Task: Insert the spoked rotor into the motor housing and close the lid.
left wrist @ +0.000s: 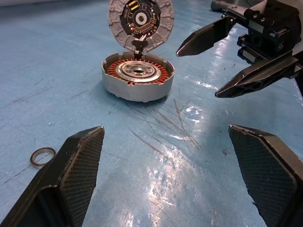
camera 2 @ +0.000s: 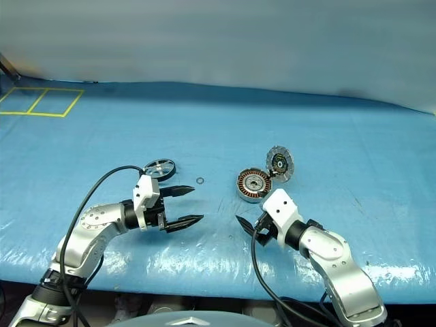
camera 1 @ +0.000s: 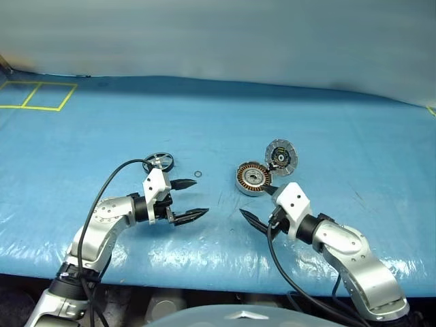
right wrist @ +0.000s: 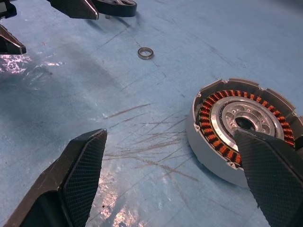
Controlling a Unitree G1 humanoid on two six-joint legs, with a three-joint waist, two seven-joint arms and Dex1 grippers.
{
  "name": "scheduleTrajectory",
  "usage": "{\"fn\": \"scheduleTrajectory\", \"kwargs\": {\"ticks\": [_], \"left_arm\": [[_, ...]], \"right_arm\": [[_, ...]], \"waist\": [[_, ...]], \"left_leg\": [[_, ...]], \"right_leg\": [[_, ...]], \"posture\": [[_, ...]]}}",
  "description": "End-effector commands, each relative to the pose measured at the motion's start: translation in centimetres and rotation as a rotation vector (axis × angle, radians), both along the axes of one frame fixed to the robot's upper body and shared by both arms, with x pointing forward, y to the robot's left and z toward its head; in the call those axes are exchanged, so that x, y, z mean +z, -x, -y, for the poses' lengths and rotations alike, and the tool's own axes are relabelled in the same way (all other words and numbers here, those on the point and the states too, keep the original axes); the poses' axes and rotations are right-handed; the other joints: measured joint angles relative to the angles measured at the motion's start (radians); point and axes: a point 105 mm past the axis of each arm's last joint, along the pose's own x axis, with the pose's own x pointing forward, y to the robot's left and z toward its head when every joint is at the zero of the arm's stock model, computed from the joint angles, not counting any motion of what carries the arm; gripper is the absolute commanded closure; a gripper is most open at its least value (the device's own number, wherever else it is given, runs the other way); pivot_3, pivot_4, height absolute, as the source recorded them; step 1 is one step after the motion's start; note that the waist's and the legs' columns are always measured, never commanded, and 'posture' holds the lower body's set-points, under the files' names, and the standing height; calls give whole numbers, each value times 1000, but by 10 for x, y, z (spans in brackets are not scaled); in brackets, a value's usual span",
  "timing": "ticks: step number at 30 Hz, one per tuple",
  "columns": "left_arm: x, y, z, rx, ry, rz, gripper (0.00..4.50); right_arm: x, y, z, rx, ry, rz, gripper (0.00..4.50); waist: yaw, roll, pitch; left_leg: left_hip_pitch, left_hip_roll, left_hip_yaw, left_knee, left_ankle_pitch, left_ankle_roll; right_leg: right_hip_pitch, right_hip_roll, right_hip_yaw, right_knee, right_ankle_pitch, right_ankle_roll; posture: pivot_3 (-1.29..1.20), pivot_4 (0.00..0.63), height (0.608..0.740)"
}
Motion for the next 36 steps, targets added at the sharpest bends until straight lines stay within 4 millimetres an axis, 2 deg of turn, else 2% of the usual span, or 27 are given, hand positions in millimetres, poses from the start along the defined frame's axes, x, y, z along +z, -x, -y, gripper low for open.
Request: {"fn": "scheduleTrajectory", "kwargs": {"ticks": [1, 20, 36], "left_arm": [[10, -3, 2, 3, 13, 45, 24], [13, -11, 0, 73, 19, 86, 24], [12, -13, -1, 98, 31, 89, 24]], "right_arm": [[9, -4, 0, 5, -1, 47, 0], [19, -19, 1, 3, 8, 107, 0], [25, -35, 6, 105, 169, 100, 0]], "waist": [[-1, 0, 0], [0, 0, 0], [-1, 0, 0]], "left_leg": [[0, 0, 0, 0, 0, 0], [0, 0, 0, 0, 0, 0], [0, 0, 0, 1, 0, 0]], "right_leg": [[0, 0, 0, 0, 0, 0], [0, 0, 0, 0, 0, 0], [0, 0, 0, 0, 1, 1]], "posture": [[0, 150, 740], [0, 150, 740], [0, 150, 740]]}}
